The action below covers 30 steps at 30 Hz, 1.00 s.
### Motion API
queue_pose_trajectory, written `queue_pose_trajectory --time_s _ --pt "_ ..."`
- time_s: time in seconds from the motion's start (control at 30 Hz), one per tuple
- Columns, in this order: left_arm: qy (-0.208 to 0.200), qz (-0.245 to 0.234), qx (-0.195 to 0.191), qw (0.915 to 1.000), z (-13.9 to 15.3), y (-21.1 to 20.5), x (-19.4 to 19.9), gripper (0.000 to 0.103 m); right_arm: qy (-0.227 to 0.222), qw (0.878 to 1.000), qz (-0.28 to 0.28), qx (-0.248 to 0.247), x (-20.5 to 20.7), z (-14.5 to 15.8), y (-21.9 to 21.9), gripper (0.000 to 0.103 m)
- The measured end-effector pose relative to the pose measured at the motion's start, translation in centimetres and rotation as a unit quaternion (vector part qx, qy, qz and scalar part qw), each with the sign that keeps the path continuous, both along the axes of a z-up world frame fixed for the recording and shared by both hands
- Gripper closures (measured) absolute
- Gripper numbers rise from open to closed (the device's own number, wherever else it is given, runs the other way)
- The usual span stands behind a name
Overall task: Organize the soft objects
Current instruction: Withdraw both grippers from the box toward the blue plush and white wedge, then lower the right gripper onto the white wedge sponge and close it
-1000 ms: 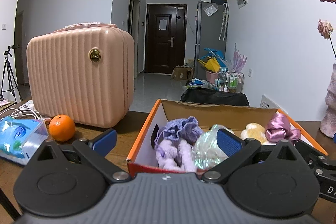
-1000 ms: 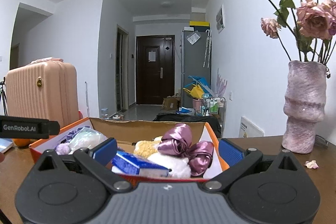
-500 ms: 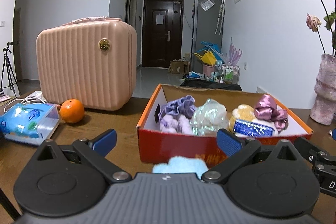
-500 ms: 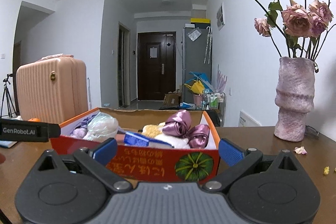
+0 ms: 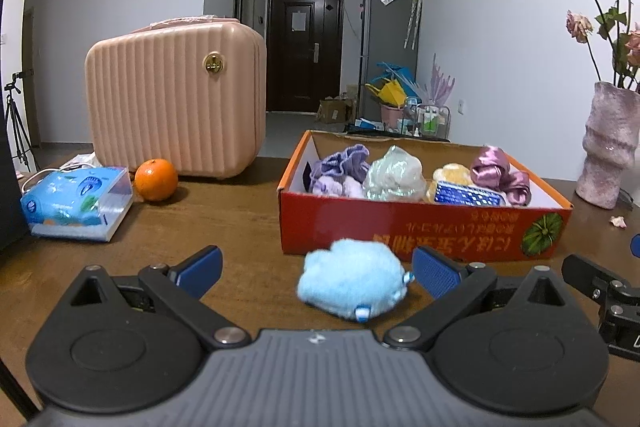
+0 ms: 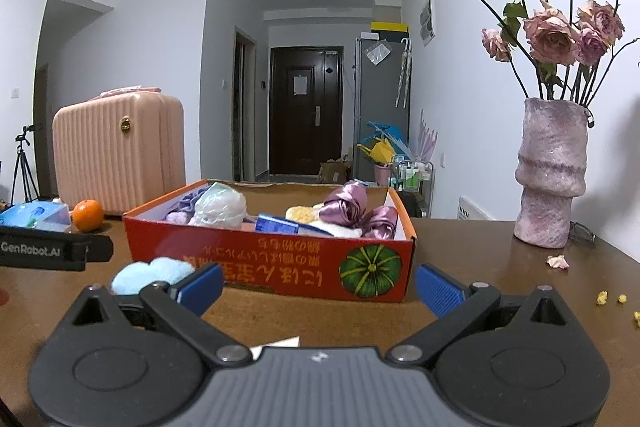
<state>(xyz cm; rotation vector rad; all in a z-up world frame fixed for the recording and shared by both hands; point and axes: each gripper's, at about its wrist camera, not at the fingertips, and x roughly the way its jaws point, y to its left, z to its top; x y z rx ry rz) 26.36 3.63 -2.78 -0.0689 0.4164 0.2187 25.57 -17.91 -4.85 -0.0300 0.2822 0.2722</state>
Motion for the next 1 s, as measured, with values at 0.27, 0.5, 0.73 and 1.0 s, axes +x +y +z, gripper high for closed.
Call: queue_pose_trajectory --time_s 0.27,0.5,0.73,1.0 --pt "0.011 -0.009 -0.002 0.9999 -0.2 0.0 -2.5 0.000 0.012 1.000 0.001 -0.008 -2.0 -0.2 -0.2 0.000" --pt "0.017 -0.013 -0.004 0.9998 -0.2 -0.1 -4.2 0.000 0.021 1.000 0.000 -0.010 -3.1 -0.2 -0.4 0.000" --pt "0.021 -0.017 -0.004 0.9996 -0.2 -0.2 -5.1 0.000 0.026 1.000 0.001 -0.013 -3.7 -0.3 -0.4 0.000" --pt "0.021 -0.020 -0.008 0.9995 -0.2 -0.1 -5.2 0.000 0.033 0.999 0.001 -0.016 -3.3 -0.3 -0.3 0.000"
